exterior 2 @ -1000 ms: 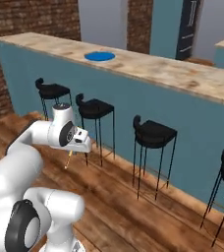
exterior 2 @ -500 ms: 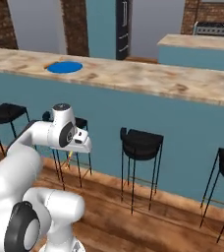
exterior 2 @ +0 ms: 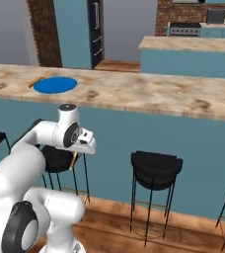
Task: Take the fork and place it on the left side of the plate. Then take the spoon and place it on the right side of the plate. Make sure they're directly next to the plate.
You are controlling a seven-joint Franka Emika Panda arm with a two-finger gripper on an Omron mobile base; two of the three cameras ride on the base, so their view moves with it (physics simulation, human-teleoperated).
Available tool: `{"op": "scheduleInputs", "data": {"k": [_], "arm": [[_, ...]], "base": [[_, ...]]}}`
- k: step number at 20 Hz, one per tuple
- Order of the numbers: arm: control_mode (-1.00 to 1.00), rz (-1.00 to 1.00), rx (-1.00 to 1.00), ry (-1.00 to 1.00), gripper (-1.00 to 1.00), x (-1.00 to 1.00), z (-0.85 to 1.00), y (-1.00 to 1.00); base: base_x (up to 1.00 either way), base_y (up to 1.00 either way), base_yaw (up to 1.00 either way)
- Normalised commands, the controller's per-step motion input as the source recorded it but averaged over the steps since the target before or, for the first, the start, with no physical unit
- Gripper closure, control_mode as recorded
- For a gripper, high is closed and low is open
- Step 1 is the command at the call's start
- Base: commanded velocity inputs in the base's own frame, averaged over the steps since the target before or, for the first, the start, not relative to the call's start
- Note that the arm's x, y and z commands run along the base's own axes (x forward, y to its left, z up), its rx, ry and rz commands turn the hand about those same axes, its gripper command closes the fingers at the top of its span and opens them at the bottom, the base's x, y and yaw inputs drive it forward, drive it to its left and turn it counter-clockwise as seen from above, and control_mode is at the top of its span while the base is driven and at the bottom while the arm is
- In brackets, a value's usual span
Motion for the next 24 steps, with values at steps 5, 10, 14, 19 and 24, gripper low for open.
{"op": "scheduleInputs", "data": {"k": [5,10,14,19,24], "arm": [[1.0,0.0,0.0,0.0,1.0,0.0,0.0,0.0],[1.0,0.0,0.0,0.0,1.0,0.0,0.0,0.0],[1.0,0.0,0.0,0.0,1.0,0.0,0.0,0.0],[1.0,0.0,0.0,0.0,1.0,0.0,0.0,0.0],[1.0,0.0,0.0,0.0,1.0,0.0,0.0,0.0]], "base": [[0.27,0.37,0.11],[-0.06,-0.06,0.04],[0.39,-0.01,0.02],[0.02,0.0,0.05],[0.08,0.0,0.02]]}}
